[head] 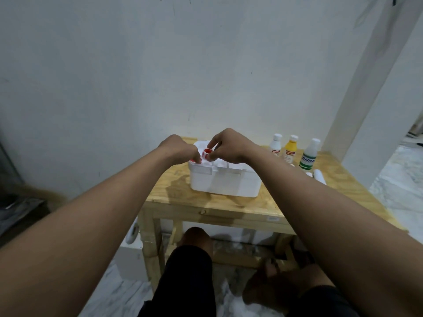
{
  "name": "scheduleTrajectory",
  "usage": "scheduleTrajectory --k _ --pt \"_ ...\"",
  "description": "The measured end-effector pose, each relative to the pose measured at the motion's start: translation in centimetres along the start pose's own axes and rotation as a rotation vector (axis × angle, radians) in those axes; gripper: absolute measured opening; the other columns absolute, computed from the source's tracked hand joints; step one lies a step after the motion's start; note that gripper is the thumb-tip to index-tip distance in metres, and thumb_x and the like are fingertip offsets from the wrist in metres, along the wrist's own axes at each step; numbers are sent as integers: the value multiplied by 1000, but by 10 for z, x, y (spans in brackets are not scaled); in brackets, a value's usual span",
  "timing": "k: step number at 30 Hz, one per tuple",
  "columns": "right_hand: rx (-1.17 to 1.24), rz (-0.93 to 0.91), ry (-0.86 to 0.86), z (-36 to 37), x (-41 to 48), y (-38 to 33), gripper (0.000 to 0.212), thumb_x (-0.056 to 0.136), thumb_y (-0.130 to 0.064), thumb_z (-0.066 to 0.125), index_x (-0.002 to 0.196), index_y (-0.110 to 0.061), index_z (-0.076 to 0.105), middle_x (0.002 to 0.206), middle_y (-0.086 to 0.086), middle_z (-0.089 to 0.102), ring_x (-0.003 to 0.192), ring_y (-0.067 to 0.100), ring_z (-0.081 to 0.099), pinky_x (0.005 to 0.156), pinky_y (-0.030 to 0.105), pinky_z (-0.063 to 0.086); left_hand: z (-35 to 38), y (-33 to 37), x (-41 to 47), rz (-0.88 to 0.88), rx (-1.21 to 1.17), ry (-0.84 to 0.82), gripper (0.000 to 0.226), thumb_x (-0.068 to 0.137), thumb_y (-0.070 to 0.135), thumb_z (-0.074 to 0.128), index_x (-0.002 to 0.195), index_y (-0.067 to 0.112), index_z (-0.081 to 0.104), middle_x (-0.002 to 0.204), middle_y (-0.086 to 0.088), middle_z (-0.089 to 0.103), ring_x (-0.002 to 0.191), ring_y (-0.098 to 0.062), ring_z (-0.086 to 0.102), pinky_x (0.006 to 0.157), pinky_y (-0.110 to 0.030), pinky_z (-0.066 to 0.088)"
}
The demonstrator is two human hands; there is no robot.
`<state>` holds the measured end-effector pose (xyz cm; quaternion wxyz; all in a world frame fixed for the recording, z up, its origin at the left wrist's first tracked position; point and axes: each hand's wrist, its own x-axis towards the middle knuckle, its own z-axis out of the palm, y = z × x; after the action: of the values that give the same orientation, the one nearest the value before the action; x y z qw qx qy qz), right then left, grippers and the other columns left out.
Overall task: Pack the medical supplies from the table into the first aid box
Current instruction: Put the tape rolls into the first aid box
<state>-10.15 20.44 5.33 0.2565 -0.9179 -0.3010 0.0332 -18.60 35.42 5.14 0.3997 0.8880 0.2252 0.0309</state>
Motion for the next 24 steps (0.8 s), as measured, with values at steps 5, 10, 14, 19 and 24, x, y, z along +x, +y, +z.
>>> scheduleTrajectory --k 5,10,14,19,24 --pt "-62 8 -28 2 -1 -2 40 80 -22 80 118 -12 74 109 7 71 88 21 59 70 26 41 0 1 2 12 14 21 28 73 20 78 74 5 55 75 -5 47 60 -20 40 55 -26 33" --pt "-82 10 -25 4 0 -5 43 80 -25 81 121 -11 73 112 7 71 90 21 58 73 26 41 -2 -2 1 87 17 17 35 80 18 76 112 7 72 109 -7 65 95 -29 62 81 -37 54" --pt "-67 22 -9 5 1 -3 46 78 -30 82 119 -14 72 110 8 71 92 23 63 72 28 45 -2 -15 -2 132 -75 -32 58 81 26 80 134 11 59 122 -8 64 112 -31 62 91 -43 53" --pt "-64 18 0 8 -1 -3 46 77 -31 83 119 -14 72 109 7 72 94 25 66 75 30 50 14 -43 -7 239 -209 -110 76 74 19 88 142 15 54 133 3 61 124 -22 57 104 -40 46" --pt "-52 12 19 12 -2 0 43 77 -37 82 116 -20 73 111 4 71 100 22 63 79 32 48 27 -55 -5 308 -230 -54 62 77 14 85 134 21 63 132 4 66 124 -18 57 98 -35 47"
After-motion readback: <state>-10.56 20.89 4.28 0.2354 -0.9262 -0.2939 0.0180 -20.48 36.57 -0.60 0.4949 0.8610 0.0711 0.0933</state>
